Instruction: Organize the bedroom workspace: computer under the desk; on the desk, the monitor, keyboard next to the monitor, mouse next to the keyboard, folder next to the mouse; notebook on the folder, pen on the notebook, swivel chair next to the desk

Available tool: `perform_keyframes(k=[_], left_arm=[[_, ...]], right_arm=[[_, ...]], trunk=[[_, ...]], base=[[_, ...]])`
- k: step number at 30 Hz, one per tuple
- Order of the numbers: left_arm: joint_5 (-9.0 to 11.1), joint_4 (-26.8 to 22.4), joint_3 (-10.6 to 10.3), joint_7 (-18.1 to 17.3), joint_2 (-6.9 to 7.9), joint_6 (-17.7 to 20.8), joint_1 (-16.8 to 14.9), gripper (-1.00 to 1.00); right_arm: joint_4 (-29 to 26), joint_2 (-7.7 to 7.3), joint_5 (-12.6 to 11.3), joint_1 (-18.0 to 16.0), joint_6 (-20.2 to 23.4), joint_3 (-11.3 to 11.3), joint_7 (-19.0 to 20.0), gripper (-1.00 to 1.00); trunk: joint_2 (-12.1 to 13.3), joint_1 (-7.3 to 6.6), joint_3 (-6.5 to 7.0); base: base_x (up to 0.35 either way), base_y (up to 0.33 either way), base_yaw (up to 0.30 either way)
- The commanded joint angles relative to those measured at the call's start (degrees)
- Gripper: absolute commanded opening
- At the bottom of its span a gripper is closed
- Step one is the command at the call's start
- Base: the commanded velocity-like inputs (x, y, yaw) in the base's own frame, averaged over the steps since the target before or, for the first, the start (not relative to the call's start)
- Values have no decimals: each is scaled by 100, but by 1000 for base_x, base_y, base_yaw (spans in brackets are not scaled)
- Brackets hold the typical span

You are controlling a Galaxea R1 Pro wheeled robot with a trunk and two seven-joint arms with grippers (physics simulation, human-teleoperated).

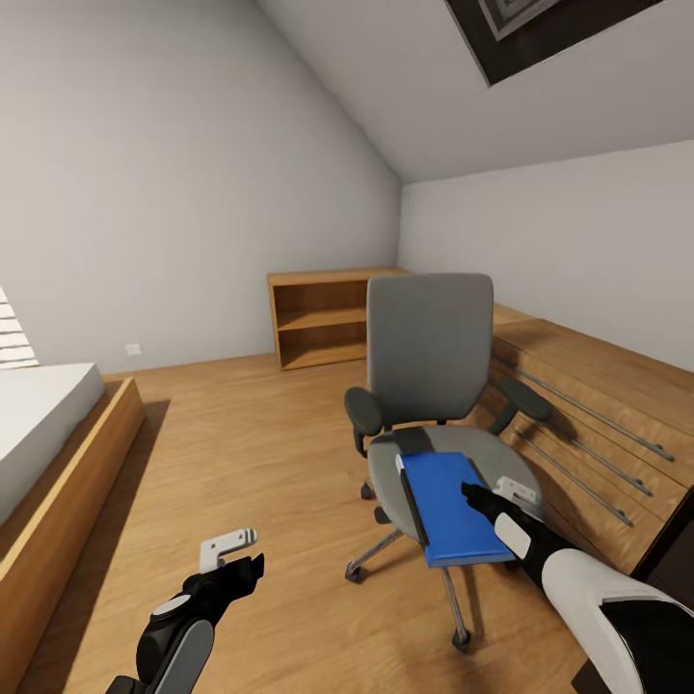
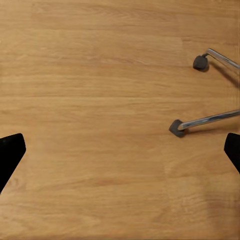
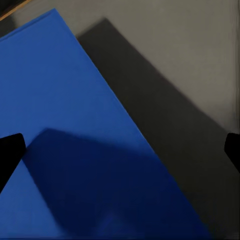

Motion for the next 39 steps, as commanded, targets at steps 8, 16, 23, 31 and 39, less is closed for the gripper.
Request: perform_keyframes(k=[8,16,23,31,39], left_arm=[[56,-7,-13,59,6,7,-5,100],[56,-2,-17,59,6,7,-5,100],[56,-1,-17,59,6,8,-5,100],[56,1,-21,59,6,8,-5,100],[56,1,-22,59,6,7,-5,100]], right_arm=[[305,-3,-66,0,-23,69,-26,100],[305,-3,-66,0,-25,69,-30,100],[305,-3,-66,0,-33,69,-30,100],[305,-3,-66,0,-34,69,-28,100],[303,-3,-66,0,-34,69,-25,100]], trunk=[[320,-177,138],[641,-353,281],[922,-506,407],[1243,-682,550],[1564,-858,694]], base=[[0,0,0],[0,0,0],[0,0,0],[0,0,0],[0,0,0]])
